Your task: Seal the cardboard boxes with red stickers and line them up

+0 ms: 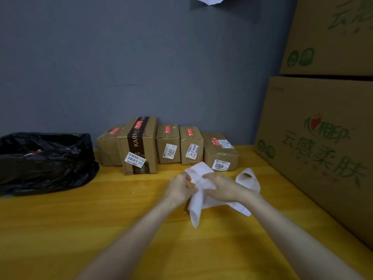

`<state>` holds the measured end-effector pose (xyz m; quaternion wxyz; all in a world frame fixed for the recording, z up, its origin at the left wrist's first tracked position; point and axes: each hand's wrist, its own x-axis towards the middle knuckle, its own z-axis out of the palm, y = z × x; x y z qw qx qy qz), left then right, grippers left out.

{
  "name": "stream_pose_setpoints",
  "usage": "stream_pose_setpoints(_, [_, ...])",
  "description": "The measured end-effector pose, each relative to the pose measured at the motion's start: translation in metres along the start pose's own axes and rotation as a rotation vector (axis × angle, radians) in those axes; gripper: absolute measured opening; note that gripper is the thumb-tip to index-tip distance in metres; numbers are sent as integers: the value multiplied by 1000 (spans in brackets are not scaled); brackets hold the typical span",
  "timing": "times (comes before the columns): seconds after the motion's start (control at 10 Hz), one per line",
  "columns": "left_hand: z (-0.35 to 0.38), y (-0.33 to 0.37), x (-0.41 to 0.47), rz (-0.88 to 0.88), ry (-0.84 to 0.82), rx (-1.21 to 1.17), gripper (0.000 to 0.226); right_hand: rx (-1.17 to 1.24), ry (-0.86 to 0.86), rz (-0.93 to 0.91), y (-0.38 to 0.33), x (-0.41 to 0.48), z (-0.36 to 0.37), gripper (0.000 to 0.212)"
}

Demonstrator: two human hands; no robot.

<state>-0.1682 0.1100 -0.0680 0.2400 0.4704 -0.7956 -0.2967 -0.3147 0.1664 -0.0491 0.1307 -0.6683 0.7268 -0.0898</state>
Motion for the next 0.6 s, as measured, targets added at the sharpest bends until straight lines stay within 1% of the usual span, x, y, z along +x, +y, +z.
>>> stream_pose_setpoints(0.1, [-9,-4,-6,67,-26,26,42,-137,-19,-11,-6,2,12,45])
stream_pose_setpoints(0.2, [-21,-9,-12,166,-90,110,48,-157,66,-12,-16,3,14,52])
stream_pose_setpoints(0.3, [-37,-20,-15,230,-66,216,51,-114,169,-41,-28,6,8,53])
stream_pose_setpoints(0.4, [-53,-33,-22,256,-8,379,59,-19,226,-51,-38,8,1,54])
stream_pose_setpoints(0.5, [-67,-46,-26,297,136,551,65,53,335,-71,-51,12,-6,55])
stream_pose_setpoints(0.6, [-87,-49,-26,299,280,637,64,57,476,-88,-70,18,-17,56])
